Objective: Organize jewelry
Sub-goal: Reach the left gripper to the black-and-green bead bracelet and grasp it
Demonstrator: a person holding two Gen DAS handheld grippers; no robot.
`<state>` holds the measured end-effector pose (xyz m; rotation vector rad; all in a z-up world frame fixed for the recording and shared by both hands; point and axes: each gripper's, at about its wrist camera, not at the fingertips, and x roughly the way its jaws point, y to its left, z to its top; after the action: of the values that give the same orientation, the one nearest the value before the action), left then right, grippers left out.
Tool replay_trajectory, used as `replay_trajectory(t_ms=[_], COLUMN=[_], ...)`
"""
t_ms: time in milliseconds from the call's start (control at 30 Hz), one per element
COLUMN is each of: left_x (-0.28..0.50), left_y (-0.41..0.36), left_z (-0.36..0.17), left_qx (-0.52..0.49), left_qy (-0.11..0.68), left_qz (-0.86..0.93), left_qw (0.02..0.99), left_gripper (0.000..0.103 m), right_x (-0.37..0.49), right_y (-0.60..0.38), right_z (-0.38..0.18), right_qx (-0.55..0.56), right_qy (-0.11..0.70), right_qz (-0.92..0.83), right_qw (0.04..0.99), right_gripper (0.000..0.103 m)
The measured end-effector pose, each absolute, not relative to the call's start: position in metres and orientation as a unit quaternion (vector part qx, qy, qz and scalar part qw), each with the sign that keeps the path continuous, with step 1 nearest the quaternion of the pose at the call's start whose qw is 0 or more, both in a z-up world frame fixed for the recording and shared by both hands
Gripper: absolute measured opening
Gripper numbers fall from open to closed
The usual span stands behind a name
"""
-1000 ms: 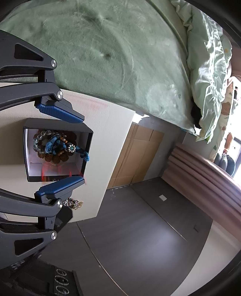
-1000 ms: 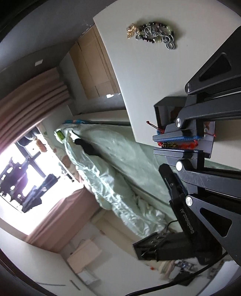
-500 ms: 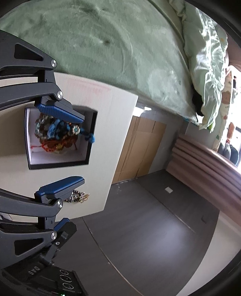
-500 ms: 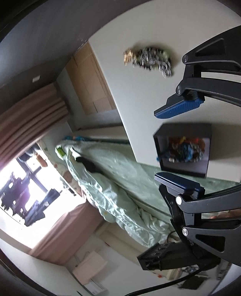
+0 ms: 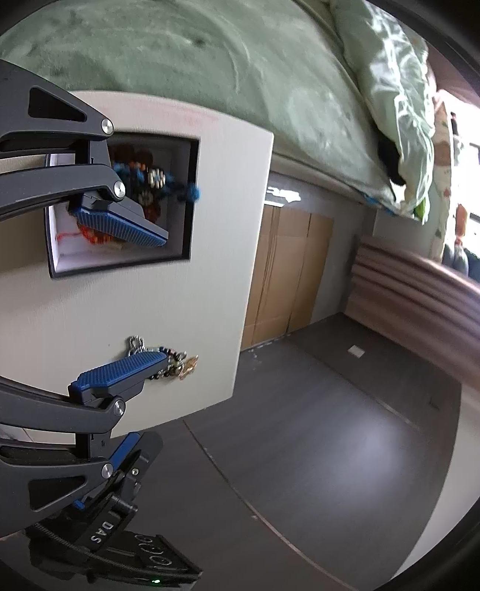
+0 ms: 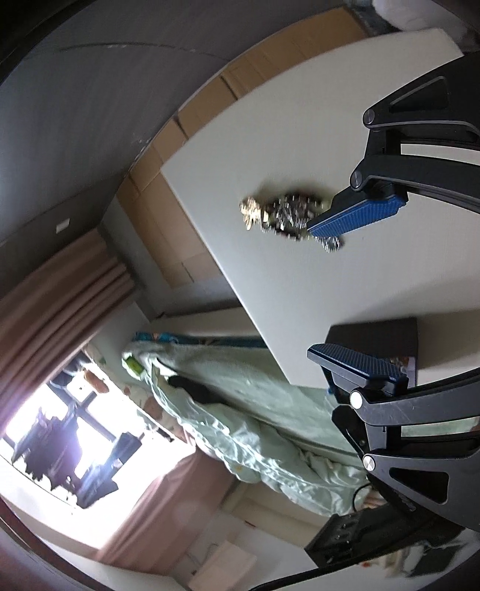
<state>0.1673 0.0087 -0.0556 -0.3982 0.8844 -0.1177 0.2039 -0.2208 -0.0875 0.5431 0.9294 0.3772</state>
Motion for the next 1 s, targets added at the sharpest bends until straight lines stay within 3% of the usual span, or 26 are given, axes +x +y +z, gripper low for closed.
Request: replay_trajectory(t_ms=[267, 633, 1000], left_x=[0.187, 0.215, 0.247], left_y=[-0.025, -0.076, -0.105], left_z=[-0.061, -0.074, -0.091], left_qx=[-0.156, -0.108, -0.103], left_qy=[0.434, 0.471, 0.498], left_qz=[-0.092, -0.133, -0.129], left_qw=[0.882, 0.866, 0.851], left_gripper=[0.061, 0.032, 0.024], right_x=[0.212, 0.218, 0.224], right_y=[-0.253, -0.29, -0.312], right_z=[-0.108, -0.105, -0.117], right_qx=[0.304, 0.361, 0.406], right_qy=[0.472, 0.456, 0.458], right_qz=[0.138, 0.124, 0.115], right_qw=[0.816, 0.804, 0.782], right_gripper=[0.061, 0.061, 0.06])
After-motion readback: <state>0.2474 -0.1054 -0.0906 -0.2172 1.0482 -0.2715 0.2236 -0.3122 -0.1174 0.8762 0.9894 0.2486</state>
